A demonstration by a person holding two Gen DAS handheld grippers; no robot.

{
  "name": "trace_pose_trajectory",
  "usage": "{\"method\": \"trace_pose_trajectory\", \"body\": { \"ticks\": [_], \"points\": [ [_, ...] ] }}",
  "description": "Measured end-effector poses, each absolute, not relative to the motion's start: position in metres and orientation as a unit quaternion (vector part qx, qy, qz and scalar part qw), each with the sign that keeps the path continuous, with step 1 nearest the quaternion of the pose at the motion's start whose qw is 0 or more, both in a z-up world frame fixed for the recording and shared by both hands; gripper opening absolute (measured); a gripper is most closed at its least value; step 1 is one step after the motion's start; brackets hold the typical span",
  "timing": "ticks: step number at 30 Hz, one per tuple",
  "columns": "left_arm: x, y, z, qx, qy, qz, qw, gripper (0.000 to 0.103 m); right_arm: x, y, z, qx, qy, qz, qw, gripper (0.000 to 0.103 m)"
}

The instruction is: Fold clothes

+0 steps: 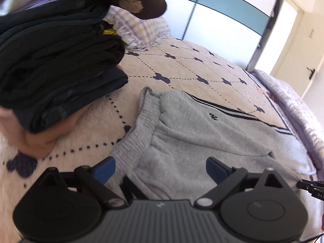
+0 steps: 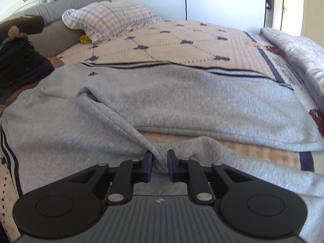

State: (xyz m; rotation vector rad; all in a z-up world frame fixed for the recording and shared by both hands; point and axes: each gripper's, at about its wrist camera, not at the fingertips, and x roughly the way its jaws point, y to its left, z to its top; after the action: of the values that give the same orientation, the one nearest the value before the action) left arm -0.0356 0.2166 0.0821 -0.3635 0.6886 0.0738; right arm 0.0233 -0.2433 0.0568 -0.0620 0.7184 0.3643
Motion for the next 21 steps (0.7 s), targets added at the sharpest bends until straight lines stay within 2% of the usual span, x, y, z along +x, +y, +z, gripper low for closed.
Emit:
{"method": "trace_pose_trajectory", "body": {
  "ticks": [3,11,15,18,20,21],
  "points": [
    [-0.051,0.214,0.078,-0.218,0.327,0.050,0.918,0.101,0.026,-0.241,0.071,-0.012,0.325,0.177,0.929,0.030],
    [-0.040,0.213,0.047,-0.238,0.349,0.091,0.902,0.101,0.067,-0.206,0.094,-0.011,0.304,0.220,0.927,0.032],
    [-0.025,0.218,0.028,-0.266,0.353,0.102,0.891,0.101,0.131,-0.142,0.111,-0.053,0.305,0.301,0.902,0.042],
    [-0.023,0.220,0.026,-0.269,0.336,0.099,0.897,0.095,0.177,-0.074,0.111,-0.125,0.316,0.362,0.868,0.049],
    [-0.021,0.220,0.027,-0.262,0.332,0.103,0.900,0.085,0.203,-0.025,0.107,-0.181,0.320,0.394,0.842,0.052],
    [-0.021,0.221,0.026,-0.263,0.330,0.104,0.901,0.084,0.213,-0.001,0.104,-0.207,0.319,0.407,0.831,0.054]
  ]
}}
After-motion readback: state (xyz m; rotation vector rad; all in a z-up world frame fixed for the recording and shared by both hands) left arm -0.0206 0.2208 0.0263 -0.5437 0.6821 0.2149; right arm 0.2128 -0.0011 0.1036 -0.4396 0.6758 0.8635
